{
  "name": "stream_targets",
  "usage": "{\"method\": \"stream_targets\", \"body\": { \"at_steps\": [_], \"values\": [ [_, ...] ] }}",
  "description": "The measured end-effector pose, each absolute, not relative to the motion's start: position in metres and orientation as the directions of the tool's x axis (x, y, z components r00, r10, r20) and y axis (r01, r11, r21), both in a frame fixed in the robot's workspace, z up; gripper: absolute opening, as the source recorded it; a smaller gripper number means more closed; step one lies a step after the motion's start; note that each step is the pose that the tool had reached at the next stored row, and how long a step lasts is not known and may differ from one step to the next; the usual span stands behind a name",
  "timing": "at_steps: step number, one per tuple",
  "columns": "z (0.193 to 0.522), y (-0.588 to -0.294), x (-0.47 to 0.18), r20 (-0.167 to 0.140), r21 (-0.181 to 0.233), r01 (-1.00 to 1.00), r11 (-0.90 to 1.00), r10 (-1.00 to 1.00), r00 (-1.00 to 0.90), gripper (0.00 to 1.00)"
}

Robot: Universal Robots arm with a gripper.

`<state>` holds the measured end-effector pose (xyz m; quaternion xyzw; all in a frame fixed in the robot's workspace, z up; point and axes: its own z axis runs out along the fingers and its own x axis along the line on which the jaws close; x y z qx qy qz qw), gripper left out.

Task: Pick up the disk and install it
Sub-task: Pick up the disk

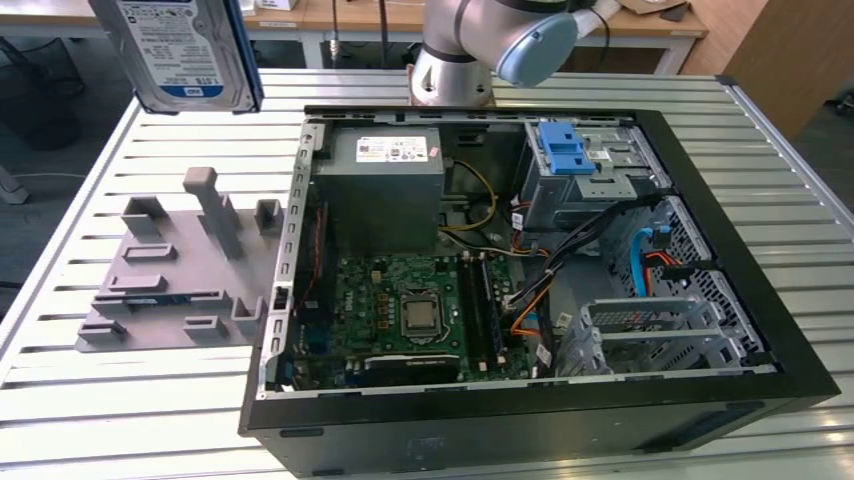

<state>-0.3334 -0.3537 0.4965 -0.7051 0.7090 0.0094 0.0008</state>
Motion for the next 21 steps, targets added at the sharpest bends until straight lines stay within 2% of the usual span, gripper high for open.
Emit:
{"method": "stream_targets", "body": {
  "at_steps": [21],
  "values": [
    [0.497, -0.363, -0.321, -0.014, 0.012, -1.0, 0.006, -1.0, -0.006, 0.36]
  ]
}}
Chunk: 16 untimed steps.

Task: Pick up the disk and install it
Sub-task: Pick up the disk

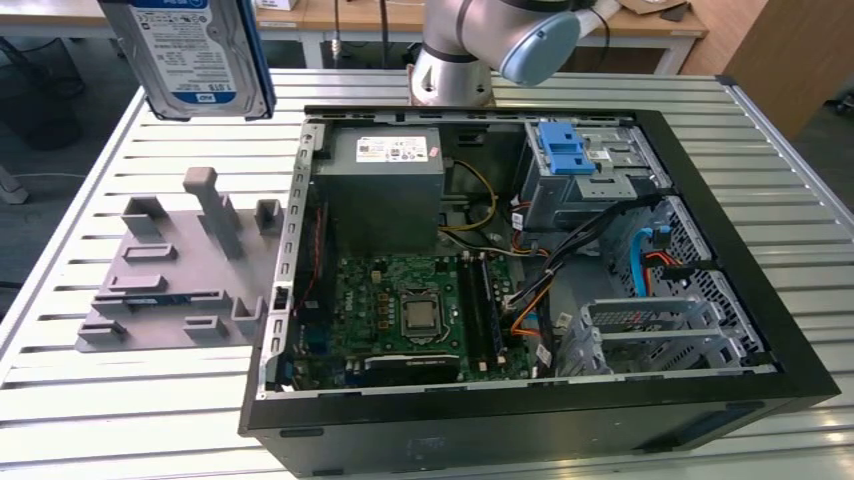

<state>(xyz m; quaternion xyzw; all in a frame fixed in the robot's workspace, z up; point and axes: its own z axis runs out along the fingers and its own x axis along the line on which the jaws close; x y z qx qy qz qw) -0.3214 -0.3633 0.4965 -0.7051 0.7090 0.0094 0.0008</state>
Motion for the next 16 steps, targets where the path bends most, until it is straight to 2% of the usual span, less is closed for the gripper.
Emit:
{"method": "stream_targets", "body": {
  "at_steps": [16],
  "values": [
    [0.4965, -0.3665, -0.3174, -0.014, 0.012, -1.0, 0.006, -1.0, -0.006, 0.36]
  ]
}}
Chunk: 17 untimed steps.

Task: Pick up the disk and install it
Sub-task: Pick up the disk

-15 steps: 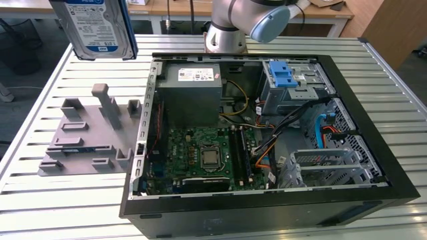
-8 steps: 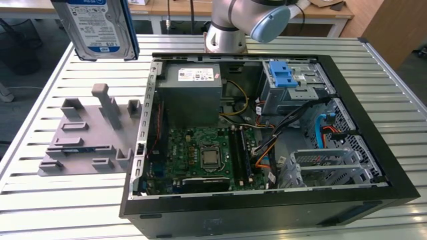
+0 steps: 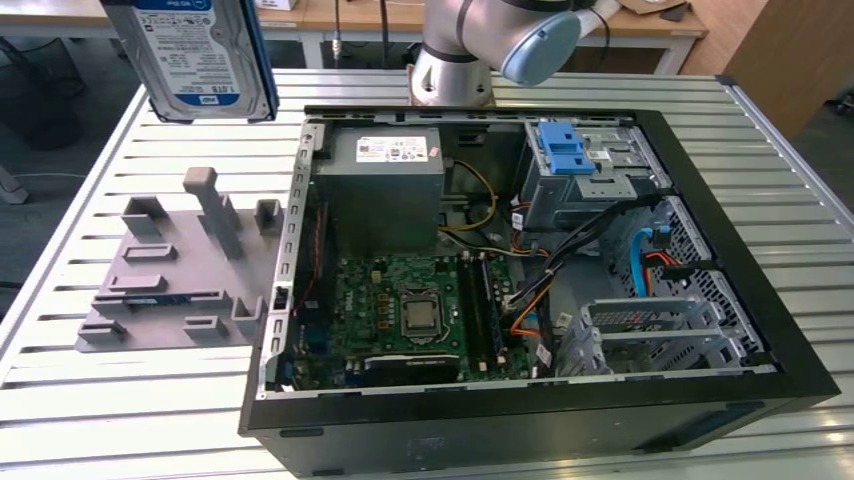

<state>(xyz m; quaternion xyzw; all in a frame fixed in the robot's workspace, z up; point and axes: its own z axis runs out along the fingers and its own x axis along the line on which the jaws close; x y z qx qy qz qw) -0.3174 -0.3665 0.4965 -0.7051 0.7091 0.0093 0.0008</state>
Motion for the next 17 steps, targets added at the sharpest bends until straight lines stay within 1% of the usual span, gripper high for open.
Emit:
{"method": "stream_targets", "body": {
  "at_steps": [17],
  "values": [
    [0.4965, -0.369, -0.3166, -0.014, 0.012, -1.0, 0.005, -1.0, -0.005, 0.36]
  ]
}}
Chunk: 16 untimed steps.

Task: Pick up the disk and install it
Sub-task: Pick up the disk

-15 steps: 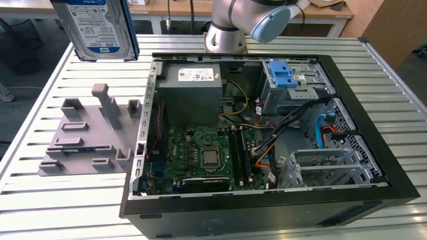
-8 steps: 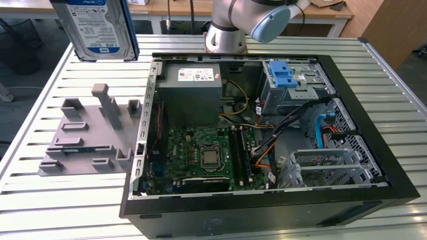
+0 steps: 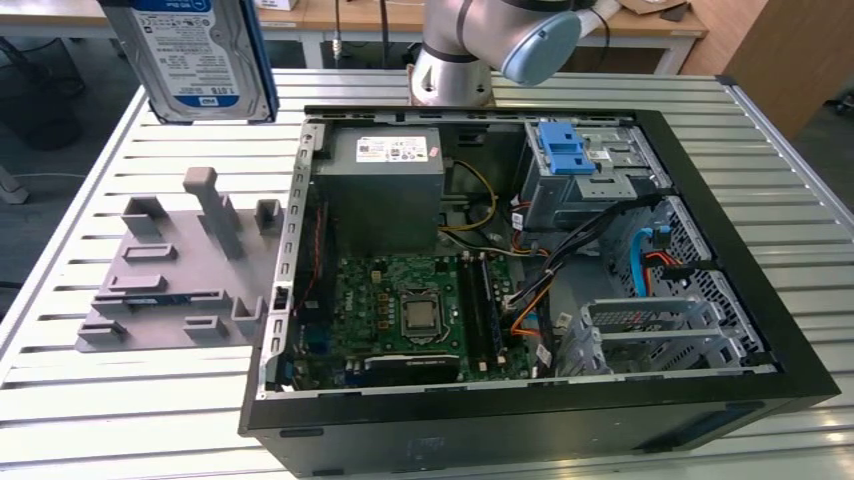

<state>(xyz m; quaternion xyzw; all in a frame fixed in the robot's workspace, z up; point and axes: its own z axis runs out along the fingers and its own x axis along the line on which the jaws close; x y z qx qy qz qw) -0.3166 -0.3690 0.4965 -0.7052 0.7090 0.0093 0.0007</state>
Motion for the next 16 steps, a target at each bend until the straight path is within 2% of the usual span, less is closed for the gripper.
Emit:
{"method": "stream_targets", "body": {
  "at_steps": [16],
  "values": [
    [0.496, -0.3725, -0.3098, -0.014, 0.012, -1.0, 0.006, -1.0, -0.006, 0.36]
  ]
}}
